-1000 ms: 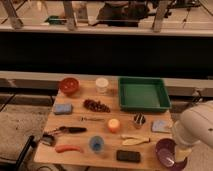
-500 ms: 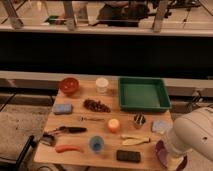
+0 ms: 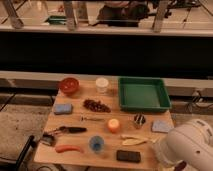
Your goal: Place eraser in purple bowl
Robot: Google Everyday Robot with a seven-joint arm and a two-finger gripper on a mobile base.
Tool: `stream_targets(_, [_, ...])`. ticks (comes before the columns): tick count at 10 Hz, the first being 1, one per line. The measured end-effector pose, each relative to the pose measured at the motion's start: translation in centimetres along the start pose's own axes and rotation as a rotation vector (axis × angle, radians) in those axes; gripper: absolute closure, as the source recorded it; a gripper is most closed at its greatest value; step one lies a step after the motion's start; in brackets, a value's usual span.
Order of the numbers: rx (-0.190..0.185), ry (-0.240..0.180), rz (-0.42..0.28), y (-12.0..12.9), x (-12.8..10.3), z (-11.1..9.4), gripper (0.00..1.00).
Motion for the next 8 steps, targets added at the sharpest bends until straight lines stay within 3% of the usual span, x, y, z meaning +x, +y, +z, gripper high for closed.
stream_targets(3, [0.032,0.015,0.026,-0.1,-2.2,2.2,0.2])
stream_targets(8, [0.024,0.011,0.065,-1.5,-3.4,5.5,0.2])
